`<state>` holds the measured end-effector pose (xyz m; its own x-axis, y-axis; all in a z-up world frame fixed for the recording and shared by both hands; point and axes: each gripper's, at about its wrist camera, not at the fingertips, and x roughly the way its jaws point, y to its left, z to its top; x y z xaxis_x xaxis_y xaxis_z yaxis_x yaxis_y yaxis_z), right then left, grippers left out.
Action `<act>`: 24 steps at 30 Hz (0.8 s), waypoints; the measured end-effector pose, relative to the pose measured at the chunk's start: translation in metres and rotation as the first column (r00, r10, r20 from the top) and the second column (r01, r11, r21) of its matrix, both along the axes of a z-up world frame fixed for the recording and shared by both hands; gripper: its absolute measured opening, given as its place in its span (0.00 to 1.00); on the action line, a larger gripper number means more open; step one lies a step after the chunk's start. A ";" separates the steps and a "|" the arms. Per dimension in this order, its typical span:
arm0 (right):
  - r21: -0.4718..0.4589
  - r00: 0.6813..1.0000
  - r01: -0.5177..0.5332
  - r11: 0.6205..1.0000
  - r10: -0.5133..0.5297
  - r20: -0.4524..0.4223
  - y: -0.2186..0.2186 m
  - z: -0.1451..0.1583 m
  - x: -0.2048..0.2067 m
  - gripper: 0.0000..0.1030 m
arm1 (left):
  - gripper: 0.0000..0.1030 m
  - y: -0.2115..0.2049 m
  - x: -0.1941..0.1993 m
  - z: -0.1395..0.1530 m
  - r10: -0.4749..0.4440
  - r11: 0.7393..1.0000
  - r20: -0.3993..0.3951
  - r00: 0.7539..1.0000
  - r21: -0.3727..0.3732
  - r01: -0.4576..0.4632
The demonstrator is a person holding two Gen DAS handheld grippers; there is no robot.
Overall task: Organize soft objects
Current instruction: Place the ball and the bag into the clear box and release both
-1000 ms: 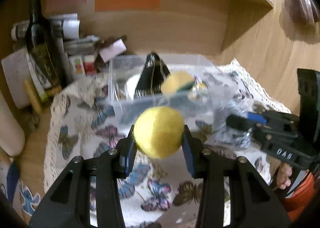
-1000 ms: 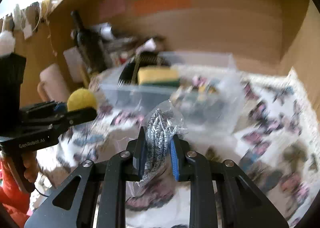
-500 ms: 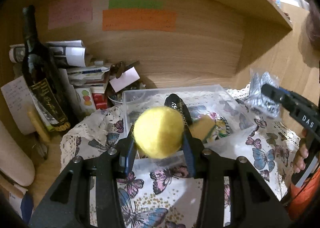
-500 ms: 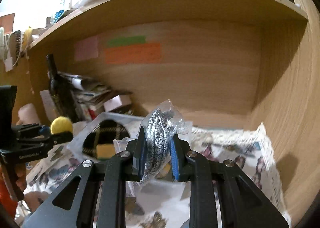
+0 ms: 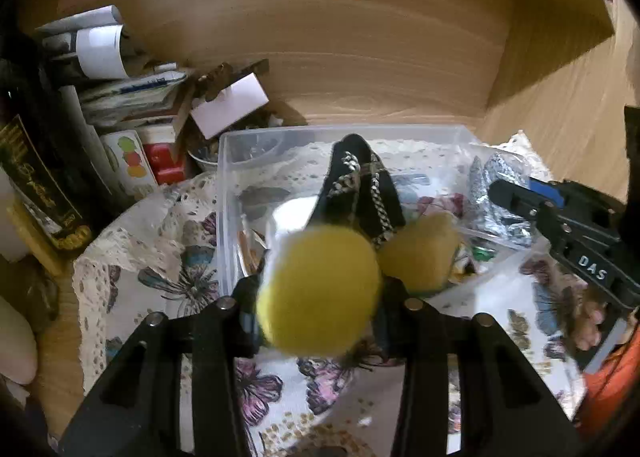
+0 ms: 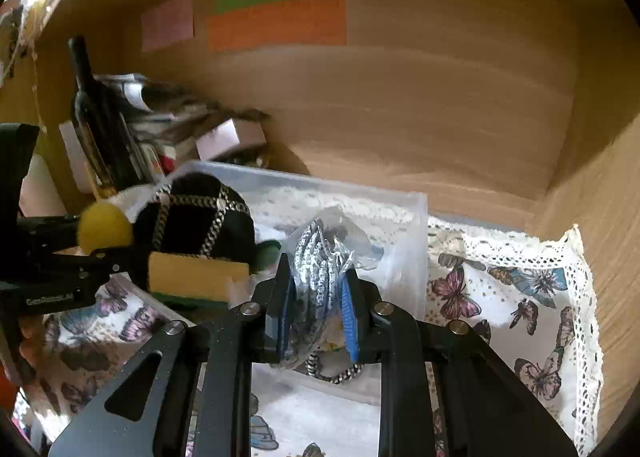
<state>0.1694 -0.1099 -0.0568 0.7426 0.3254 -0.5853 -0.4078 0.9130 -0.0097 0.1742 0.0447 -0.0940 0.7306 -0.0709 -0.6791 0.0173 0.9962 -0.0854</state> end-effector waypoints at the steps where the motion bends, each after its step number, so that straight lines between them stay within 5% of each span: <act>1: -0.005 1.000 -0.002 1.000 0.002 -0.011 0.000 -0.002 0.001 0.19 | 0.40 -0.002 0.001 -0.001 -0.004 1.000 -0.001 1.000 0.016 0.004; 6: -0.062 0.999 0.003 0.998 -0.006 -0.041 0.005 -0.012 0.006 0.25 | 0.43 -0.006 0.000 0.001 -0.019 0.999 -0.002 1.000 0.029 0.019; 9: -0.091 0.999 0.024 0.996 -0.027 -0.034 0.005 -0.012 0.004 0.39 | 0.64 -0.005 -0.003 0.005 -0.013 1.000 0.009 1.000 0.021 0.013; 11: -0.079 0.999 0.026 0.997 -0.027 -0.019 0.003 -0.008 0.000 0.53 | 0.65 -0.005 -0.008 0.011 -0.006 0.999 0.037 0.999 0.034 0.005; 24: 0.018 0.989 0.038 0.999 -0.041 0.142 -0.011 0.043 -0.049 0.78 | 0.81 -0.011 -0.060 0.065 0.019 0.998 0.207 0.978 0.058 -0.032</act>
